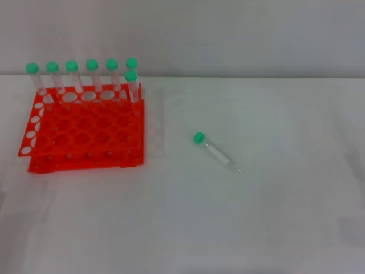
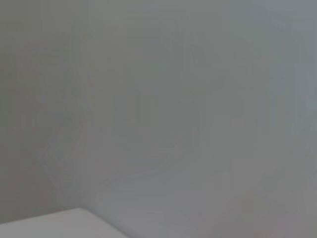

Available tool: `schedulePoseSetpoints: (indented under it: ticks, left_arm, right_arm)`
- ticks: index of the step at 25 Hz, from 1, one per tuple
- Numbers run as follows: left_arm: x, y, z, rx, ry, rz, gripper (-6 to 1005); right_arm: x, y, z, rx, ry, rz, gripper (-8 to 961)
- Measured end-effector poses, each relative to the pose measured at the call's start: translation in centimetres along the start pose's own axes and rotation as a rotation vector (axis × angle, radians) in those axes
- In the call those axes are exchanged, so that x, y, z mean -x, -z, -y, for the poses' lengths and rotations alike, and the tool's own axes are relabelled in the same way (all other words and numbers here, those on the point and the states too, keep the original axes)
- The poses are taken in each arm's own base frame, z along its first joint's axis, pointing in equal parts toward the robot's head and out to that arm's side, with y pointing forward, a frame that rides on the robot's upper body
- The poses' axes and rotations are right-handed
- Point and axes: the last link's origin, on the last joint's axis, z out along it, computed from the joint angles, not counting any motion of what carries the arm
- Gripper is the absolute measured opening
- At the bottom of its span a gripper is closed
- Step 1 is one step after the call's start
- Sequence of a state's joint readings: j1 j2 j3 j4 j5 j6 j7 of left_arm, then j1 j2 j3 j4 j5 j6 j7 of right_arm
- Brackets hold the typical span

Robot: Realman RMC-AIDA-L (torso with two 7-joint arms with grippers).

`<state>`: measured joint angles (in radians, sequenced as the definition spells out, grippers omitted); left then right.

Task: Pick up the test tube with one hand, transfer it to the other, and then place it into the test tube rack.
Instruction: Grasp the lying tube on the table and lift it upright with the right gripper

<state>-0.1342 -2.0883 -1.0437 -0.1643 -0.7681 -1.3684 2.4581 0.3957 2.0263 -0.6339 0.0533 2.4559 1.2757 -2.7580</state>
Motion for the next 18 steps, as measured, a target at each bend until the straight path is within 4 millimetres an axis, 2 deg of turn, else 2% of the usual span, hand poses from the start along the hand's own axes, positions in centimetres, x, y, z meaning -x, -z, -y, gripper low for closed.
schedulePoseSetpoints:
  ticks: [7,12,16,17,18]
  left_arm:
    - [-0.1,0.1,0.2,-0.005,-0.007,-0.001,888]
    - [-0.2,0.8,0.7,-0.022,-0.019,0.003,887]
    - [-0.4,1.6,1.1,-0.030,-0.026,-0.008,887]
    - [-0.5,1.7,1.1,-0.030,-0.026,-0.010,887]
    - [-0.5,1.9,1.2,-0.034,-0.028,-0.011,887]
  right_arm:
    - [-0.2,0.0,-0.2,0.000,-0.017,-0.010,876]
    - [-0.1,-0.1,0.2,0.001,-0.116,-0.018,875]
    - [0.7,-0.9,0.0,0.088,-0.147,-0.019,874]
    - [2.3,-2.0,-0.6,0.228,-0.148,-0.021,874]
    - [2.7,-2.4,-0.8,0.263,-0.152,-0.027,874]
